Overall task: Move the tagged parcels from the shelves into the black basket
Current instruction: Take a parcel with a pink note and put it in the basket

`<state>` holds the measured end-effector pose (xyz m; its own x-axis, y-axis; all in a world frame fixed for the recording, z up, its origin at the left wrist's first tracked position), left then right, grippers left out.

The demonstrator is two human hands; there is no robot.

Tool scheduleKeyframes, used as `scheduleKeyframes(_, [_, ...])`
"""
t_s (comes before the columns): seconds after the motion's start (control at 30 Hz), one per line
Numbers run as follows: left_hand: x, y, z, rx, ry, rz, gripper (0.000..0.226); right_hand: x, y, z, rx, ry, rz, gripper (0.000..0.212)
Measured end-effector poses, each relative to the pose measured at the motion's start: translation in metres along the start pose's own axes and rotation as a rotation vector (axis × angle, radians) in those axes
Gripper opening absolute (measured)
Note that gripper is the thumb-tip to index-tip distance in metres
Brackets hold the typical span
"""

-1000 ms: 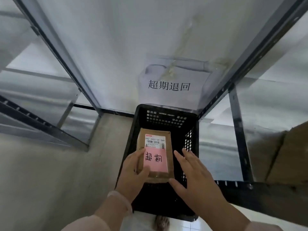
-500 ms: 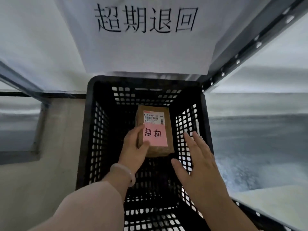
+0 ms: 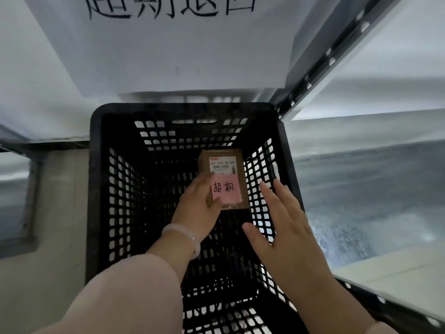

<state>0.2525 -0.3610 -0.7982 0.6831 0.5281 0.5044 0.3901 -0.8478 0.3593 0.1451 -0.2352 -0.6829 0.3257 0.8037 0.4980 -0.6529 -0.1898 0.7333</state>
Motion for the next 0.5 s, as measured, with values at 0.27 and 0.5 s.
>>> scheduleKeyframes(0.27, [0.117, 0.070, -0.104, -0.538, -0.229, -0.215, 0.062, 0.071, 0.072, 0.059, 0.099, 0.015, -0.053, 0.073])
scheduleKeyframes(0.5, [0.239, 0.100, -0.211, -0.638, -0.415, -0.400, 0.061, 0.181, 0.133, 0.112, 0.198, 0.162, -0.199, 0.076])
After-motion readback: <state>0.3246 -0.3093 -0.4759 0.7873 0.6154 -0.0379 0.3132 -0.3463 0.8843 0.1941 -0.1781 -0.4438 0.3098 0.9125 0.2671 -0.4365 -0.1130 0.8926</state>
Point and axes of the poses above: each hand's wrist, its own x-axis away from the middle knuckle, its own y-axis out of the back of the hand, z = x × y, the point moved 1 cm from there along -x, towards the middle knuckle, and after that the axes turned 14 degrees about z, right-handed, at the moved point
